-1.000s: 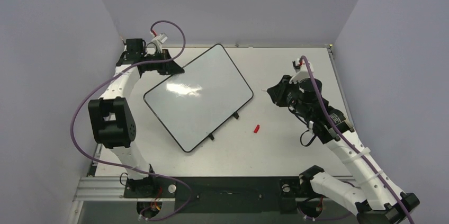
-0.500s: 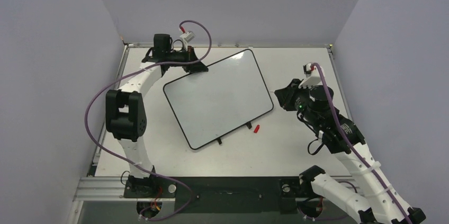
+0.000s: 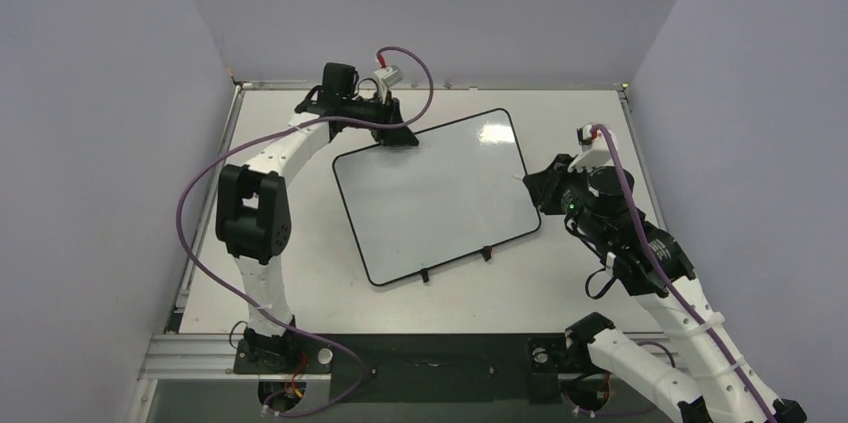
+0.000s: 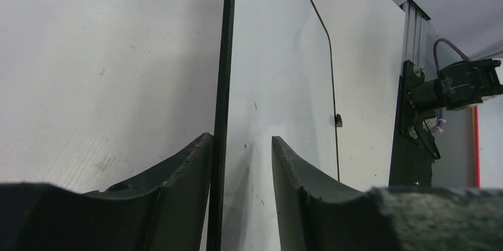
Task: Write a sentence on the whiteboard
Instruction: Move the whiteboard to the center of the board, then hold the whiteboard on the whiteboard stand, then write a sentence on the whiteboard.
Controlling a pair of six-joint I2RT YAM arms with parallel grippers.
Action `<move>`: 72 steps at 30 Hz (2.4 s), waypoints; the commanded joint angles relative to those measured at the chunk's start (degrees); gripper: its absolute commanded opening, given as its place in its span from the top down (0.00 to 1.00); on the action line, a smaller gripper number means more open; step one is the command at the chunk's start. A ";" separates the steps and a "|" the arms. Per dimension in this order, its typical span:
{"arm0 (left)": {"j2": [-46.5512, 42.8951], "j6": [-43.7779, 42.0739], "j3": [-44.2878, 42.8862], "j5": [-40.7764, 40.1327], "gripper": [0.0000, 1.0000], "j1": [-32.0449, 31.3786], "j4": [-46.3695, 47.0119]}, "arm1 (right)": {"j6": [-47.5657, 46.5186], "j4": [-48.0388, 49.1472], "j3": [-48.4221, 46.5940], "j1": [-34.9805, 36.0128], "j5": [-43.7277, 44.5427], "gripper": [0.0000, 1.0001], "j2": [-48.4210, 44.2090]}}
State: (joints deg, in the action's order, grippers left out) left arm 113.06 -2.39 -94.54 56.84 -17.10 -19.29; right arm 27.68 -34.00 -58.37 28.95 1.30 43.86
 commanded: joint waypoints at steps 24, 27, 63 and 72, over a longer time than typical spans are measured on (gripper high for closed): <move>8.26 -24.52 -15.60 4.03 0.84 1.00 -40.47 | 0.14 0.25 -1.95 0.32 -0.36 1.00 3.34; 8.44 -23.95 -16.00 3.41 1.00 -0.09 -40.93 | 0.09 0.39 -2.26 0.32 -0.52 1.00 3.73; -10.23 -11.48 3.04 -19.11 1.00 -7.23 -12.84 | 5.04 37.47 16.14 11.20 -14.62 1.00 4.81; -11.26 -11.51 4.30 -19.03 1.00 -7.24 -12.94 | 7.98 53.62 20.31 20.94 -8.52 1.00 11.81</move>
State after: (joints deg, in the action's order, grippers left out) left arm 102.89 -5.61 -92.12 47.48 -23.33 -36.86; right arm 33.61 7.73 -38.28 47.68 -10.50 52.75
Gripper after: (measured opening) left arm 0.124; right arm 0.102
